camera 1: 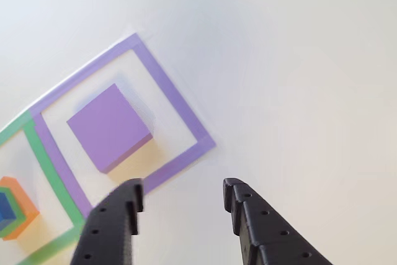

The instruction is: Tower of hanoi

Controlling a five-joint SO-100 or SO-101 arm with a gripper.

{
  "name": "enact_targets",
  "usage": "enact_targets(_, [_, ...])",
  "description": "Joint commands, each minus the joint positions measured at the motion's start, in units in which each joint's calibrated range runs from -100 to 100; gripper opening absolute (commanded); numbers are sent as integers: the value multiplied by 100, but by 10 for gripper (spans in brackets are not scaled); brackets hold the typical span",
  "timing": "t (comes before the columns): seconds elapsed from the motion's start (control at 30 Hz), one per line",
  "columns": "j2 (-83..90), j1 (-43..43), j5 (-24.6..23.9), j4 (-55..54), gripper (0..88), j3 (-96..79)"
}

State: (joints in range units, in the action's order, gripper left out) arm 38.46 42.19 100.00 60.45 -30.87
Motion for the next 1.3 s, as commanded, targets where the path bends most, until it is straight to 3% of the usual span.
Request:
enact_targets(0.0, [401,-52,0,-1638,325,-1161])
enact_targets(0.37, [80,-410,0,-4924,395,-3324])
enact_targets(0.73, [-1410,-509,0,-7595,425,-3978])
enact_targets(0.93, [-1883,-410,0,-8444,512,-4205])
enact_targets(1.27, [-2804,-280,0,-9626,531,-4242])
